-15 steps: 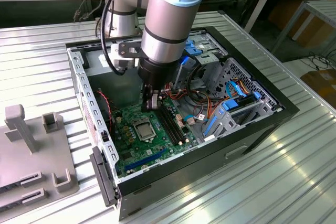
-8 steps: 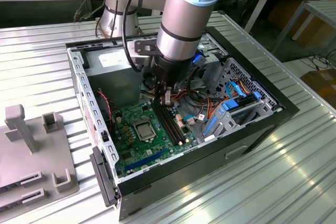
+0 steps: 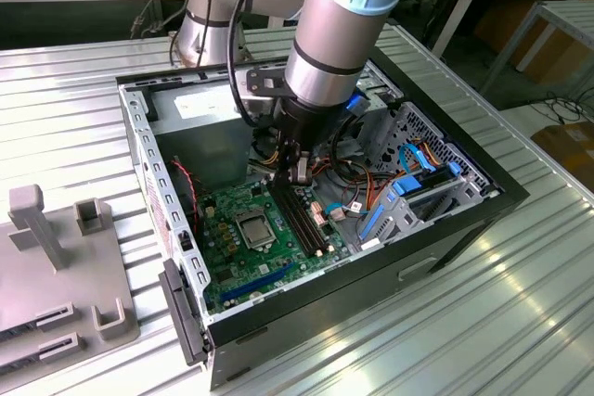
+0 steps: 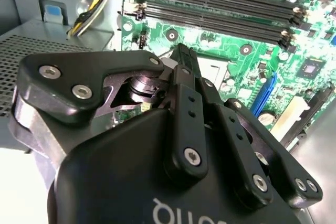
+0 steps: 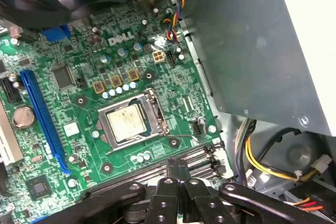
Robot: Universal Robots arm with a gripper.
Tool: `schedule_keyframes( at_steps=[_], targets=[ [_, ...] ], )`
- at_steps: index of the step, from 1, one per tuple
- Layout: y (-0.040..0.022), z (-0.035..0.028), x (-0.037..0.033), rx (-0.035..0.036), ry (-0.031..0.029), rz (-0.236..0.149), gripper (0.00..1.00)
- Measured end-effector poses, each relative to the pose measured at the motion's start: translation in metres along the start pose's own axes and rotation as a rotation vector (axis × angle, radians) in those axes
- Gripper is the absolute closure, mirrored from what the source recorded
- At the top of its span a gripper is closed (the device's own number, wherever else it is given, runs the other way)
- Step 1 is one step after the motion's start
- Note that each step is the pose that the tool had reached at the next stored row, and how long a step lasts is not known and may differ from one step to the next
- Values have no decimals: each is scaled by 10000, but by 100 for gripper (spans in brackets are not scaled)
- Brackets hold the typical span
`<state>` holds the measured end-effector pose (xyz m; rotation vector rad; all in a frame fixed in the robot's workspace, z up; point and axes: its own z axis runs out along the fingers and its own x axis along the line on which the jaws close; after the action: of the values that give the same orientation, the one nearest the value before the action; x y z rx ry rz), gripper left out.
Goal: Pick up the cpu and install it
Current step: 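Install the first cpu locking lever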
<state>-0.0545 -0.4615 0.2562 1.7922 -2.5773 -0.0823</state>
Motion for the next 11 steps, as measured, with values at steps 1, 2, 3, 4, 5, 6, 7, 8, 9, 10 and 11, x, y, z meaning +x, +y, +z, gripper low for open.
schedule_keyframes(
  at_steps=[1,2,3,4,5,6,7,8,9,10,11],
  targets=[
    [-9,-1,-6,-1,0,1,89],
    [-14,0,-13,-2,-3,0,89],
    [-12,0,-21,-8,-15,1,89],
    [-9,2,-31,-18,-46,0,89],
    [-6,4,-40,-26,-67,0,89],
    [0,7,-58,-30,-81,-1,89],
    [6,8,-76,-31,-83,-3,89],
    [15,10,-96,-32,-82,-2,89],
    [22,11,-115,-31,-82,-1,89],
    [29,13,-135,-32,-83,-2,89],
    [33,14,-146,-32,-85,-2,89]
  ],
)
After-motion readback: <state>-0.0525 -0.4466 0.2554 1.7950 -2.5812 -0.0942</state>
